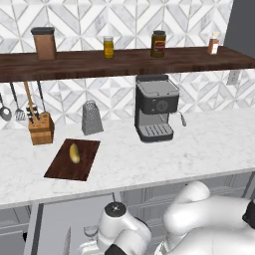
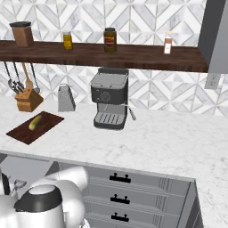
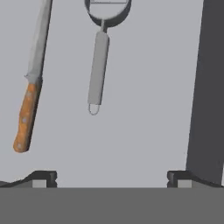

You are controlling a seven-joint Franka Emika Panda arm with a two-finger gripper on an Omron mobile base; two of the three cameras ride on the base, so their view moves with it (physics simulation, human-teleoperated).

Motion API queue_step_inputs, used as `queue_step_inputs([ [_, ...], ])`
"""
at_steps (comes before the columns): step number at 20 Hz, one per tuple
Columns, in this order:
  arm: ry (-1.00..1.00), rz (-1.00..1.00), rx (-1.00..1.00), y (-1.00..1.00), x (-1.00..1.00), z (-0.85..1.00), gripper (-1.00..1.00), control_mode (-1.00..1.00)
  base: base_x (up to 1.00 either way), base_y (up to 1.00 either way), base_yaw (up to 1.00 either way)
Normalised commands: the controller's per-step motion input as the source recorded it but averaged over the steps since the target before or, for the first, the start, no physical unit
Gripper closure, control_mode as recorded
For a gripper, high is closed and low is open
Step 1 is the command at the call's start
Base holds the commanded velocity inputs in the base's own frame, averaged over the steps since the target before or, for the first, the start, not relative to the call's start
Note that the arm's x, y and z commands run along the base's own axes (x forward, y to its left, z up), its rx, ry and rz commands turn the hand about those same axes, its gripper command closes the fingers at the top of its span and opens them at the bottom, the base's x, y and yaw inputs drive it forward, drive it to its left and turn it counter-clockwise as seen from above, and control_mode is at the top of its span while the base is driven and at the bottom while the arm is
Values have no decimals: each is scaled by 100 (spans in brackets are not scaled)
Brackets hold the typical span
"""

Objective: Place the appropriate cutting tool for cutting the cucumber skin on the cutting board.

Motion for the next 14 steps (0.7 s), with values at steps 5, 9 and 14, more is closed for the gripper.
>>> queue_step_inputs([
  [5, -6, -13, 0, -13, 57, 7, -100, -100, 0, 0, 0],
  [9, -2, -15, 0, 17, 22, 0, -100, -100, 0, 0, 0],
  [14, 0, -14, 0, 32, 15, 0, -100, -100, 0, 0, 0],
])
